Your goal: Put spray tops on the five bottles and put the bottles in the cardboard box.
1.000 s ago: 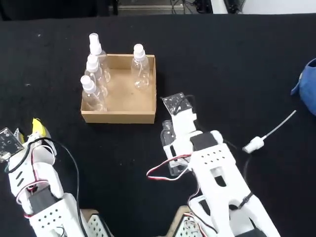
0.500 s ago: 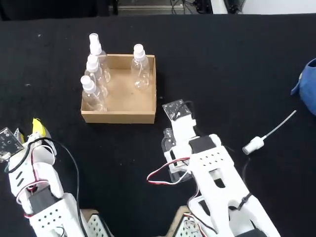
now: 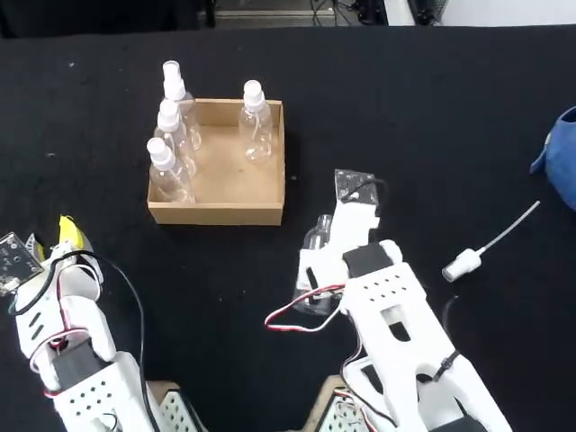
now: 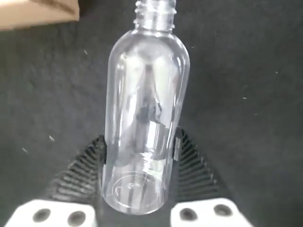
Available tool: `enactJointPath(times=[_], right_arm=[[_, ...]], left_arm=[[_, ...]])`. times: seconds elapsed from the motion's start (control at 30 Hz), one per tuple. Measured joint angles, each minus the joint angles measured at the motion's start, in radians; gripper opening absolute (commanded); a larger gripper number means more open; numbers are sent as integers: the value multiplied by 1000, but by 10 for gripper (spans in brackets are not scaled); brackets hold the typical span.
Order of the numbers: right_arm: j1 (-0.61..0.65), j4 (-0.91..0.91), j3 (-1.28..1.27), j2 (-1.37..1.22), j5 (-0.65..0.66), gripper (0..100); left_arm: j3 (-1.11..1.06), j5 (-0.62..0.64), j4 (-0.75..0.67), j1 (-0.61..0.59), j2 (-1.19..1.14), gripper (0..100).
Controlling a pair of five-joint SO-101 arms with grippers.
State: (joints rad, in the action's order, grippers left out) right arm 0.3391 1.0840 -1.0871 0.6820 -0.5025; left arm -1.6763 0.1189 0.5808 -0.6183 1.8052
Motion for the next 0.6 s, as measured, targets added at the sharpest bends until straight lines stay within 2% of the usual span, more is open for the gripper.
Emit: enactJointPath(times=[0.13, 0.4, 0.47, 0.6], right_arm=[[60, -44, 0, 0, -152, 12], [232, -64, 0, 0, -285, 16], [258, -66, 0, 0, -330, 58], [318, -66, 0, 0, -358, 256]], left_arm=[[0, 0, 0, 0, 0, 30], [0, 0, 0, 0, 0, 30], [0, 0, 0, 0, 0, 30], [0, 0, 0, 0, 0, 30]])
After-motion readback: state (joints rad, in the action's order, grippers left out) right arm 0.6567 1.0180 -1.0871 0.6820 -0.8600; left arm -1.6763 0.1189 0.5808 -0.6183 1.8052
